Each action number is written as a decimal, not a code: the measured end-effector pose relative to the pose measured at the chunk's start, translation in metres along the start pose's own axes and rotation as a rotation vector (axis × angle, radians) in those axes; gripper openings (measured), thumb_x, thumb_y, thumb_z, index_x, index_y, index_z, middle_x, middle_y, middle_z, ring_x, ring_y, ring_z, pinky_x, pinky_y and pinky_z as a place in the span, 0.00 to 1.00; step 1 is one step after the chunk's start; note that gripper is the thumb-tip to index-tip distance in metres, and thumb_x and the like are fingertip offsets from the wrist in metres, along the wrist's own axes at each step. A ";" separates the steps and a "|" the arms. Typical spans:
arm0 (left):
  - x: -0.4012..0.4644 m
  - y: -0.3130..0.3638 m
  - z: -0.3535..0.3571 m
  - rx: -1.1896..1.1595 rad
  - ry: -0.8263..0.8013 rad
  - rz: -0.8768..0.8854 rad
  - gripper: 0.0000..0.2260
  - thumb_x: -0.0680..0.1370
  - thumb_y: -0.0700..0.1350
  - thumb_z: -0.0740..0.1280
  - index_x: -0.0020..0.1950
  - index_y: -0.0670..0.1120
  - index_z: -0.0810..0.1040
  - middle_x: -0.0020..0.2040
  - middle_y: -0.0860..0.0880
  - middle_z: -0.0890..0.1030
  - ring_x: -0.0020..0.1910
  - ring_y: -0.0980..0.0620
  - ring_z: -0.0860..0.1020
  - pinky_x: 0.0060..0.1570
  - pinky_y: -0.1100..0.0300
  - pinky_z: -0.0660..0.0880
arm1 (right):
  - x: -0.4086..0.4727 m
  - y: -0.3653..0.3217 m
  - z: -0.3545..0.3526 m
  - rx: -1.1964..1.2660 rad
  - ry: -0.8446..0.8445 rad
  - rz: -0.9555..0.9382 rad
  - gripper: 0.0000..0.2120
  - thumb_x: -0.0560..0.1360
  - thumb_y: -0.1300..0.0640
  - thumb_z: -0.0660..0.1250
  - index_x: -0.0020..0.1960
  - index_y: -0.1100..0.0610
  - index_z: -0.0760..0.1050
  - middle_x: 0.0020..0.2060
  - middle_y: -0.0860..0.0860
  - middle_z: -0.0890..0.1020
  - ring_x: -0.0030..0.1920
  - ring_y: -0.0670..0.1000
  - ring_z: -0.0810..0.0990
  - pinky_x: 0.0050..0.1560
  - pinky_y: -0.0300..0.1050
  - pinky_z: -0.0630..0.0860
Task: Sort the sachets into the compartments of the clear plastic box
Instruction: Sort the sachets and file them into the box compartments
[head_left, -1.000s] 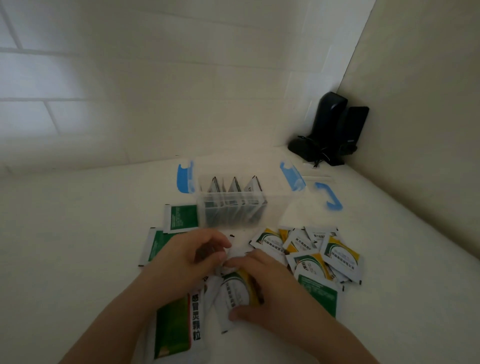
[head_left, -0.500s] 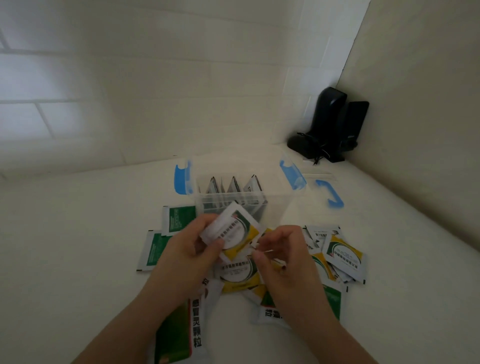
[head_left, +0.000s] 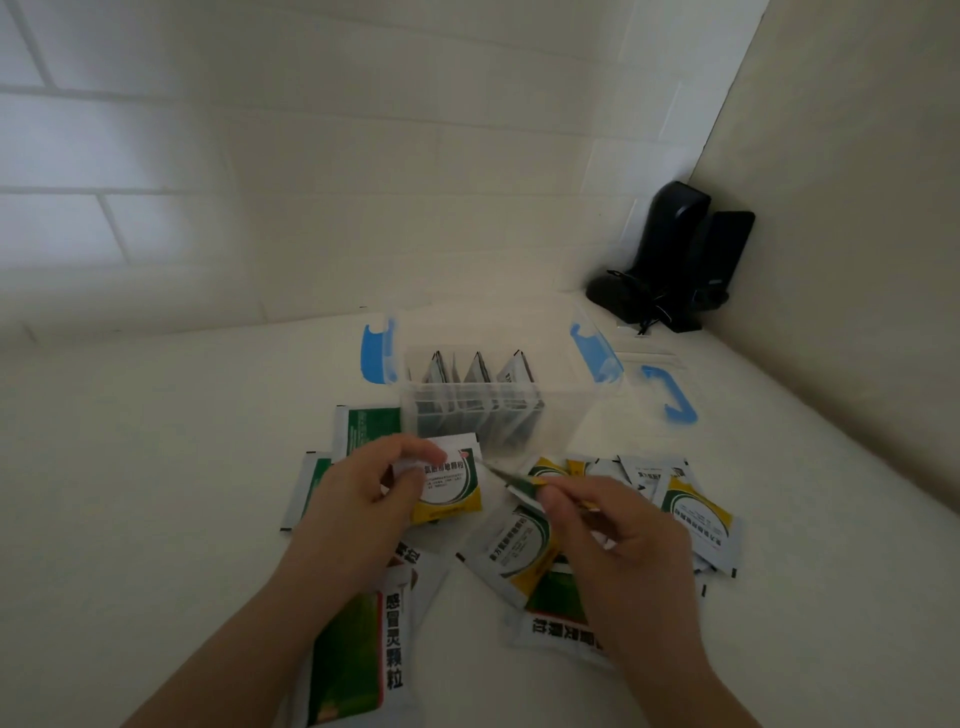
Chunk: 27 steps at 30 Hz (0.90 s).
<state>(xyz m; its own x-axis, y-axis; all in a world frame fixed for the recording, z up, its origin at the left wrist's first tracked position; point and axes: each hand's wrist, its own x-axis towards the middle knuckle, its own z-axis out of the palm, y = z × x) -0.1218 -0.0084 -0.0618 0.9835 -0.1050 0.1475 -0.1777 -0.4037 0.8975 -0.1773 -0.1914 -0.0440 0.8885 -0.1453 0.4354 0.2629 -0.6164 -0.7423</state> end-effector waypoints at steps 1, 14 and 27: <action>-0.001 0.002 0.000 -0.024 -0.019 0.018 0.09 0.77 0.44 0.60 0.45 0.57 0.77 0.49 0.56 0.80 0.48 0.57 0.78 0.41 0.70 0.73 | 0.001 0.001 0.001 0.017 0.033 -0.028 0.05 0.70 0.46 0.64 0.43 0.40 0.79 0.41 0.33 0.79 0.46 0.37 0.79 0.47 0.27 0.75; -0.003 0.005 0.002 -0.054 -0.057 0.129 0.14 0.77 0.44 0.61 0.50 0.65 0.66 0.50 0.64 0.74 0.49 0.63 0.77 0.43 0.72 0.77 | 0.002 0.011 -0.003 -0.257 -0.459 -0.062 0.23 0.65 0.43 0.71 0.59 0.41 0.72 0.52 0.30 0.69 0.55 0.33 0.67 0.61 0.33 0.66; -0.002 0.001 0.005 0.044 0.004 0.125 0.08 0.77 0.42 0.60 0.44 0.56 0.73 0.46 0.62 0.73 0.48 0.59 0.75 0.37 0.71 0.76 | 0.001 -0.003 -0.008 -0.111 0.014 0.164 0.05 0.68 0.47 0.64 0.34 0.39 0.74 0.32 0.35 0.78 0.34 0.41 0.80 0.34 0.34 0.78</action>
<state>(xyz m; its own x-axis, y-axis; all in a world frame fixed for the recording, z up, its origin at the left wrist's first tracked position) -0.1243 -0.0136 -0.0635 0.9536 -0.1531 0.2591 -0.3003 -0.4269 0.8530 -0.1797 -0.1956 -0.0370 0.9107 -0.2608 0.3204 0.0712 -0.6649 -0.7436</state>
